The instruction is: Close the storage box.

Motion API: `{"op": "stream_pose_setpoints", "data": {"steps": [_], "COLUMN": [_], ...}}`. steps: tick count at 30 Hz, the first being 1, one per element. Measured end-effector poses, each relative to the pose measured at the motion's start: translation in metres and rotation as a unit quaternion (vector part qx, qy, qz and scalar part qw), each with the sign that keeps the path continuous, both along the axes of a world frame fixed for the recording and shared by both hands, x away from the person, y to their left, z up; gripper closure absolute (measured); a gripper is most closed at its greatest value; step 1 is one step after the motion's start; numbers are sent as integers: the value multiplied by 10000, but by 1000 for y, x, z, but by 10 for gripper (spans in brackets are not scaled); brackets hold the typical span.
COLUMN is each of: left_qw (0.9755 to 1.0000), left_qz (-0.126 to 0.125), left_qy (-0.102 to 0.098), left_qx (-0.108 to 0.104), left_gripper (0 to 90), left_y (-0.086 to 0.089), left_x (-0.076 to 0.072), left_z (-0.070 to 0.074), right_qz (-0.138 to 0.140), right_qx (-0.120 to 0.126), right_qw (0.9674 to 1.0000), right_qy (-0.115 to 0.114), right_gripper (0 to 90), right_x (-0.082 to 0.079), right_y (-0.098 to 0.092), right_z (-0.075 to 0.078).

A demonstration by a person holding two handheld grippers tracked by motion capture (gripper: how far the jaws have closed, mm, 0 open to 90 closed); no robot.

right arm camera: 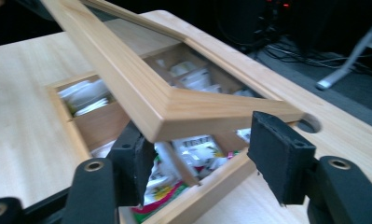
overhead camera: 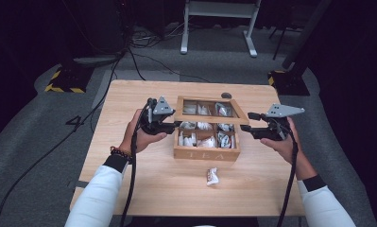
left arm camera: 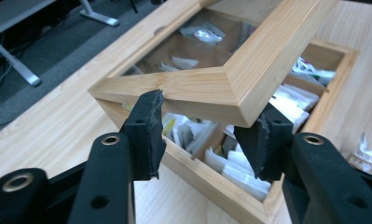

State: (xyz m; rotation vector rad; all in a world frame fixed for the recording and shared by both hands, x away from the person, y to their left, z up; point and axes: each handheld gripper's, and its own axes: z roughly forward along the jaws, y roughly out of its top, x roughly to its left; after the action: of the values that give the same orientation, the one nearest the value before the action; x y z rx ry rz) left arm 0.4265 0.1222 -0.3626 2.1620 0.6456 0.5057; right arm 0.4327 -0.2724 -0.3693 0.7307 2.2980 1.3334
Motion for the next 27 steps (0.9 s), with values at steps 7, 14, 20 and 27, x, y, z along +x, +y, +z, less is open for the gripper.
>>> {"op": "stream_pose_setpoints", "data": {"steps": [7, 14, 20, 27], "left_qw": [10000, 9997, 9991, 9986], "left_qz": [-47, -121, -202, -239], "left_qy": [81, 196, 327, 434], "left_qx": [25, 28, 192, 191], "left_gripper": [501, 486, 456, 454], "left_y": [1, 3, 1, 2], "left_x": [-7, -11, -15, -16], "left_z": [-8, -16, -25, -33], "right_qz": [105, 250, 233, 264], "right_qx": [-147, -110, 81, 38], "right_qw": [9998, 9996, 9995, 9990], "right_qy": [11, 110, 215, 353], "right_gripper": [376, 358, 349, 345], "right_x": [-9, -15, -17, -18], "right_y": [3, 5, 4, 6], "right_z": [-4, -11, -14, -22]}}
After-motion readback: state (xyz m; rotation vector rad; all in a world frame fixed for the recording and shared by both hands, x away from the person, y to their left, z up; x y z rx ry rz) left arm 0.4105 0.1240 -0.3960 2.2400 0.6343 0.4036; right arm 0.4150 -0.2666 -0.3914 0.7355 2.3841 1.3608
